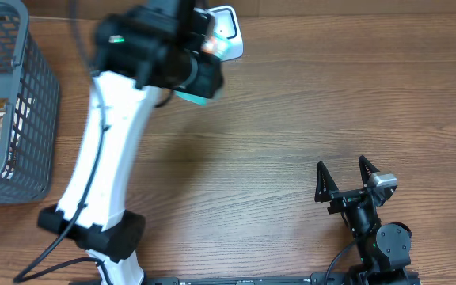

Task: Scan the item barcode
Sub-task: 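Lift the Kleenex pack out and carry it toward the table centre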

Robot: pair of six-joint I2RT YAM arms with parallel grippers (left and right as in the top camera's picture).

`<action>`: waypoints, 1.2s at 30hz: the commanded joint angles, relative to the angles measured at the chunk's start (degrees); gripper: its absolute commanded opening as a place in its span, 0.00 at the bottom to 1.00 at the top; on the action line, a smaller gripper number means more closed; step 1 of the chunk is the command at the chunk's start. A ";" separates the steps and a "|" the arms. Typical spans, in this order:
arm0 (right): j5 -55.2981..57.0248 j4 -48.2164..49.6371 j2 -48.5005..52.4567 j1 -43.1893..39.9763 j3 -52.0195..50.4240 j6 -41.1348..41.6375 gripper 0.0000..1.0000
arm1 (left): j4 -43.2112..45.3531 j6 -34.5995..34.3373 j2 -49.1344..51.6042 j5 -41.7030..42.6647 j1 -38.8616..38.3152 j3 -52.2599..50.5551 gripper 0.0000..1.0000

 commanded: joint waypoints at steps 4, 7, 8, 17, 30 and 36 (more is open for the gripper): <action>-0.07 0.35 -0.46 -0.26 -0.61 -0.20 1.00 | 8.70 -6.21 0.13 -1.07 -5.66 -11.39 0.49; -0.07 0.35 -0.46 -0.26 -0.61 -0.20 1.00 | 14.36 -8.70 0.13 -1.07 -8.98 -17.57 0.49; -0.07 0.35 -0.46 -0.26 -0.61 -0.20 1.00 | 15.96 -9.38 0.13 -1.31 -9.99 -19.28 0.49; -0.07 0.35 -0.46 -0.26 -0.61 -0.20 1.00 | 33.05 -19.04 0.13 -6.23 -18.97 -35.12 0.41; -0.07 0.35 -0.46 -0.26 -0.61 -0.20 1.00 | 42.16 -34.14 0.76 -10.78 -23.39 -45.79 0.44; -0.07 0.35 -0.46 -0.26 -0.61 -0.20 1.00 | 44.24 -34.14 2.54 -10.38 -25.20 -46.05 0.44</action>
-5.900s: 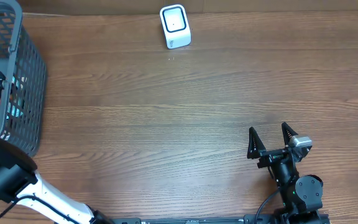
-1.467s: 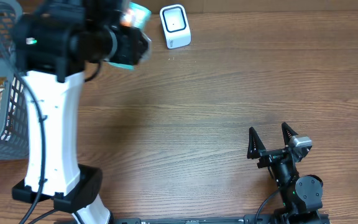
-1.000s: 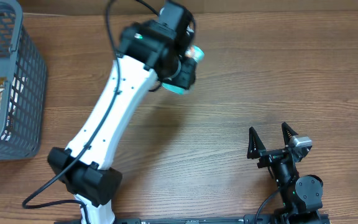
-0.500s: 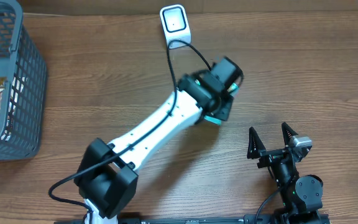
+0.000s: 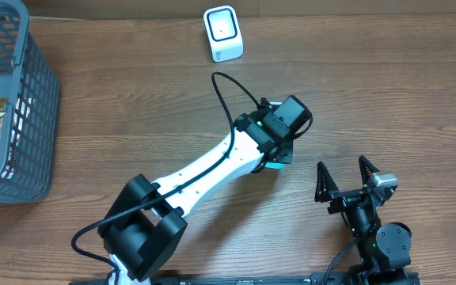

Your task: Scan the item barcode

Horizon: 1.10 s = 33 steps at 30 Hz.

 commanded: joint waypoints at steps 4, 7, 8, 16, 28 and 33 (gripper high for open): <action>-0.07 0.33 -0.46 -0.26 -0.61 -0.15 1.00 | 2.27 -1.90 3.08 -0.98 -3.21 0.00 0.44; -0.07 0.33 -0.46 -0.26 -0.61 -0.15 1.00 | 2.62 -2.69 4.48 -0.94 -3.96 0.00 0.45; -0.07 0.33 -0.46 -0.26 -0.61 -0.15 1.00 | 2.82 -2.67 4.87 -0.90 -4.11 0.00 0.47; -0.07 0.33 -0.46 -0.26 -0.61 -0.15 1.00 | 3.61 -2.45 5.53 0.02 -5.22 0.02 0.71; -0.07 0.33 -0.46 -0.26 -0.61 -0.15 1.00 | -4.28 0.83 5.46 -0.07 -5.09 8.22 1.00; -0.07 0.33 -0.46 -0.26 -0.61 -0.15 1.00 | -8.52 2.56 5.46 -0.07 -5.11 13.75 1.00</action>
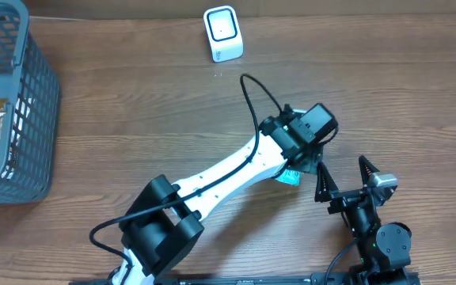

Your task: Scan the item barcode

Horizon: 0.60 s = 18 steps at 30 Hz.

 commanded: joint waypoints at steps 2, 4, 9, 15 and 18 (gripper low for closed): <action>-0.09 0.31 -0.46 -0.26 -0.61 -0.17 1.00 | -1.64 2.16 0.44 -0.13 -0.39 4.52 1.00; -0.09 0.31 -0.46 -0.26 -0.61 -0.17 1.00 | -2.21 2.34 0.42 -0.13 -0.28 5.01 1.00; -0.09 0.31 -0.46 -0.26 -0.61 -0.17 1.00 | -2.58 3.26 0.37 -0.04 0.20 5.01 0.97; -0.09 0.31 -0.46 -0.26 -0.61 -0.17 1.00 | -2.62 5.92 0.37 0.15 0.92 5.01 0.93; -0.09 0.31 -0.46 -0.26 -0.61 -0.17 1.00 | -2.80 6.21 0.37 0.66 1.55 5.03 0.91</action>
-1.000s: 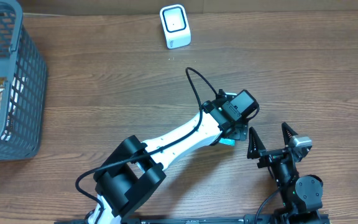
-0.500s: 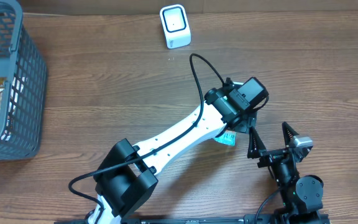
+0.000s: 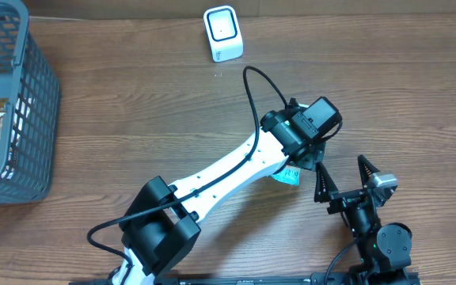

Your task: Scan the item barcode

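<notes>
The white barcode scanner (image 3: pixel 222 33) stands at the table's far edge. A teal-and-white packet (image 3: pixel 290 176) lies at the near right, peeking out from under my left gripper (image 3: pixel 301 162). The left arm's black wrist covers its fingers, so their hold on the packet is hidden. My right gripper (image 3: pixel 343 180) stands open just right of the packet, with nothing between its black fingers.
A grey wire basket (image 3: pixel 30 95) sits at the left edge, with red-and-white packets inside. The left arm's white link (image 3: pixel 228 170) runs diagonally from the near left to the packet. A black cable (image 3: pixel 252 87) loops above its wrist.
The left wrist has shifted slightly up and to the right. The teal packet sits in the same spot below it. The right arm has not moved.
My left gripper first held the teal packet up beside the scanner at the far edge. Then it was over mid-table on the right, the packet under it. Later it was low by the right gripper with the packet on the wood, as now.
</notes>
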Robot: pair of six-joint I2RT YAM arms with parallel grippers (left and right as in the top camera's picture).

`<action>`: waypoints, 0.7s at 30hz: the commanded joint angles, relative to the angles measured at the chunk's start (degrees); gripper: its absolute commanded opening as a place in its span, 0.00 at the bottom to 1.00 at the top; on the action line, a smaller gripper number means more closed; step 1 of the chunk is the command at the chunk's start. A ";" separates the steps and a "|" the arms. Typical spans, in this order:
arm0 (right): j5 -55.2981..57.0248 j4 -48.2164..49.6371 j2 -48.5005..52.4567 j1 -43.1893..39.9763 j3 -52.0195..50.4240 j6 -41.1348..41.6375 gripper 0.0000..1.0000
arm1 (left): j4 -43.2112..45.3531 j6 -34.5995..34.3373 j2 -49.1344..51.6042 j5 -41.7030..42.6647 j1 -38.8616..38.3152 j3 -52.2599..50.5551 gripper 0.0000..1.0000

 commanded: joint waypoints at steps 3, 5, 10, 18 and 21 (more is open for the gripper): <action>0.94 -0.50 -0.39 -0.26 -0.61 -0.44 1.00 | -0.33 2.27 0.31 0.61 1.68 2.14 0.89; 0.94 -0.50 -0.39 -0.26 -0.61 -0.44 1.00 | -0.37 2.29 0.31 0.55 2.01 2.14 0.89; 0.94 -0.50 -0.39 -0.26 -0.61 -0.44 1.00 | -1.27 2.36 0.31 1.09 2.62 2.14 0.99; 0.94 -0.50 -0.39 -0.26 -0.61 -0.44 1.00 | -2.03 4.20 0.31 2.29 3.26 2.14 0.81; 0.94 -0.50 -0.39 -0.26 -0.61 -0.44 1.00 | -2.14 4.17 0.31 2.29 3.23 2.14 0.74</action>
